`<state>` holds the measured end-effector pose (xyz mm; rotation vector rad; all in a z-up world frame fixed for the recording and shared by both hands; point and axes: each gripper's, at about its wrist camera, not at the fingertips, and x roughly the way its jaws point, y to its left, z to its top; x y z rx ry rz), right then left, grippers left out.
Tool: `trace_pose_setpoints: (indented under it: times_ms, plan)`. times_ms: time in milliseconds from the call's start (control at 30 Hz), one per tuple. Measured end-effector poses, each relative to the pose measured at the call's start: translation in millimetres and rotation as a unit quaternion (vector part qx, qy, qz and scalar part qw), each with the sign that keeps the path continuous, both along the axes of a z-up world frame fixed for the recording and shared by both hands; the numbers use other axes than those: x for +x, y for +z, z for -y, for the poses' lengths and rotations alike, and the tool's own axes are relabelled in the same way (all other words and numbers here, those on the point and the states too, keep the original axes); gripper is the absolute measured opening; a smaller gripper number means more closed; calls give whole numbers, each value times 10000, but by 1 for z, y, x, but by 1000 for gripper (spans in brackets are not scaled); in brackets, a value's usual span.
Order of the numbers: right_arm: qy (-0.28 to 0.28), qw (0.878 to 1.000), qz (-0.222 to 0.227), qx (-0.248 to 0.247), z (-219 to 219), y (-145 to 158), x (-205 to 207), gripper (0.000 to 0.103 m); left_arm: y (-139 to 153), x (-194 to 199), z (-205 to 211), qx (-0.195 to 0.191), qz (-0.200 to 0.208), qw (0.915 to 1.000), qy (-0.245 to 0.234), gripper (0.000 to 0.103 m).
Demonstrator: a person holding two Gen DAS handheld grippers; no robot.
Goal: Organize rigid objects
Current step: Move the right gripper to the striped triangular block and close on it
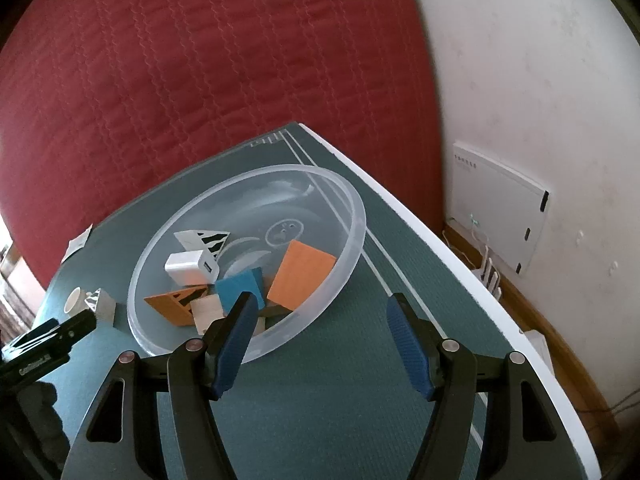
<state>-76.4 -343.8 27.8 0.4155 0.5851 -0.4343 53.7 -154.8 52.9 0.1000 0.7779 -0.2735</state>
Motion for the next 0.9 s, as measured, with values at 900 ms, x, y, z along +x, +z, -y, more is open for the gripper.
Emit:
trace_pose_setpoints:
  times_ms: [900]
  plan:
    - [340, 9985, -239, -343, -35, 1, -7, 77, -19, 9, -102, -96, -261, 9959, 865, 102]
